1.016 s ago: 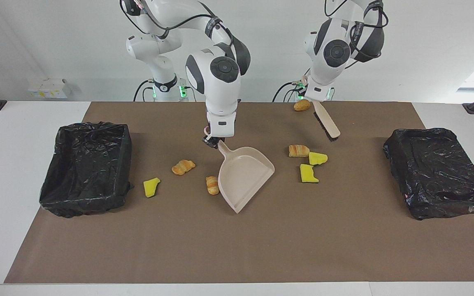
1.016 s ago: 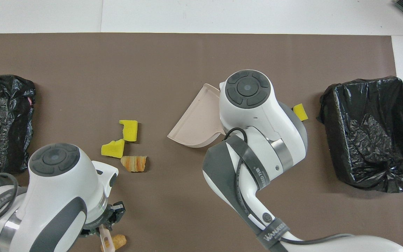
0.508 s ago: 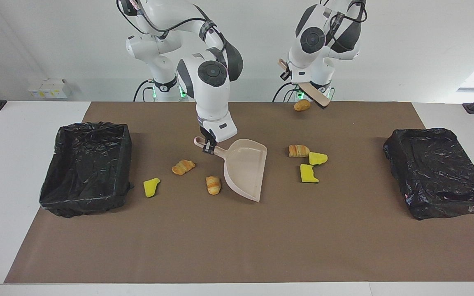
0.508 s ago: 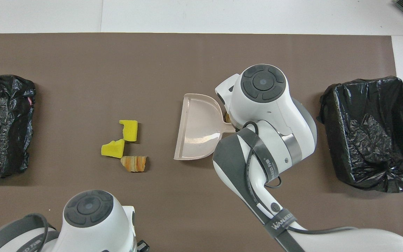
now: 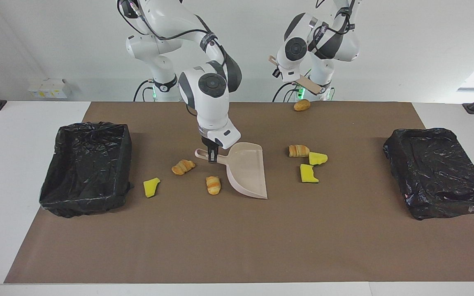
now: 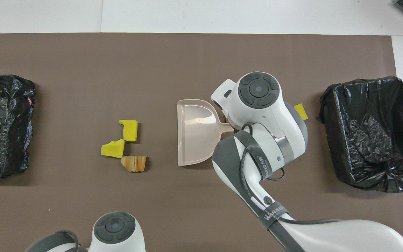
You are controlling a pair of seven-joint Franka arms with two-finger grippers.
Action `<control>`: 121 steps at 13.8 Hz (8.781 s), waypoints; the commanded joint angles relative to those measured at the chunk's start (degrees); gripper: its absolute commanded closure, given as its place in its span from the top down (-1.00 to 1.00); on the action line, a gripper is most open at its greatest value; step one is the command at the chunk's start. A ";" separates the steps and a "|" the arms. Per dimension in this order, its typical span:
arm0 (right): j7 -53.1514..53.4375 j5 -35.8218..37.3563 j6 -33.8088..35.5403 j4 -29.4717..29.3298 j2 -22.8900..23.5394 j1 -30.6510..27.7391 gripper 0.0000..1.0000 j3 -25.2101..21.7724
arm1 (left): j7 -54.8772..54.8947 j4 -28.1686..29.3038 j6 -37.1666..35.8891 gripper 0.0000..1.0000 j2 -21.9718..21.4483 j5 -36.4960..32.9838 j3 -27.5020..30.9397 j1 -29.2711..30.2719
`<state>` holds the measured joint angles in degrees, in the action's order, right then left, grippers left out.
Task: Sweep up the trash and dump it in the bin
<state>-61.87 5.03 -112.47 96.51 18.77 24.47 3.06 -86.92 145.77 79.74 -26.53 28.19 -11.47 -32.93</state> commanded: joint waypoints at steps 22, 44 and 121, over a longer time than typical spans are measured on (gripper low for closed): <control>-2.12 3.32 -6.71 3.51 1.36 1.63 -1.00 0.37 | -1.32 -9.69 23.61 -1.00 18.87 -8.23 0.83 8.83; 6.05 3.32 -8.46 3.78 2.67 3.47 -1.00 0.46 | 45.26 -19.73 37.41 -1.00 27.68 -15.37 0.22 9.74; 4.66 3.59 -7.69 6.41 -1.54 -2.40 -1.00 0.63 | 55.74 -20.48 15.52 -1.00 14.70 -18.87 -0.31 10.52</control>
<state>-53.66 10.61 -122.43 103.42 19.29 24.12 2.98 -26.37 116.88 93.70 -4.81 8.81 -11.37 -22.02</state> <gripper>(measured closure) 0.670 0.740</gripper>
